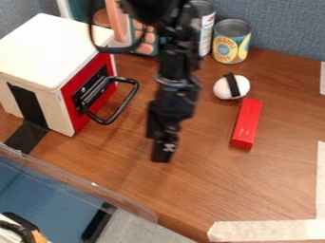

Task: Close the drawer

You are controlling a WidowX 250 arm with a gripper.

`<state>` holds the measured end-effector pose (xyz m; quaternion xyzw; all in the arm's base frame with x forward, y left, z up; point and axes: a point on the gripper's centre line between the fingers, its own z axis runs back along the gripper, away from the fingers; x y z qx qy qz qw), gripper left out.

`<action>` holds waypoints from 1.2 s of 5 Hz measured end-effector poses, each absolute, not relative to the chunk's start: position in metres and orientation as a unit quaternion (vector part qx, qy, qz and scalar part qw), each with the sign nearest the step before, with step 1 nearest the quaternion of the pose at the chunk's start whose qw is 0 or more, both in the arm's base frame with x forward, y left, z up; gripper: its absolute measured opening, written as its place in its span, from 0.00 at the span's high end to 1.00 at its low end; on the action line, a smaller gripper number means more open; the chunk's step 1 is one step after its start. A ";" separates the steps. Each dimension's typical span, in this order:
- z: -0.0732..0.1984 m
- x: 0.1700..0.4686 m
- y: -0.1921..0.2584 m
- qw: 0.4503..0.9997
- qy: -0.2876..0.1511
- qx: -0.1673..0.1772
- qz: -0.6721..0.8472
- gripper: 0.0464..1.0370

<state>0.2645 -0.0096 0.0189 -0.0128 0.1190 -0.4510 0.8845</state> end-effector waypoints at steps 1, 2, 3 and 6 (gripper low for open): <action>0.023 0.270 -0.035 0.871 0.111 -0.003 -0.478 0.04; 0.035 0.269 -0.059 0.863 0.093 0.010 -0.497 0.04; 0.071 0.270 -0.064 0.889 0.030 0.032 -0.455 0.04; 0.133 0.238 -0.053 0.976 -0.047 0.051 -0.205 0.04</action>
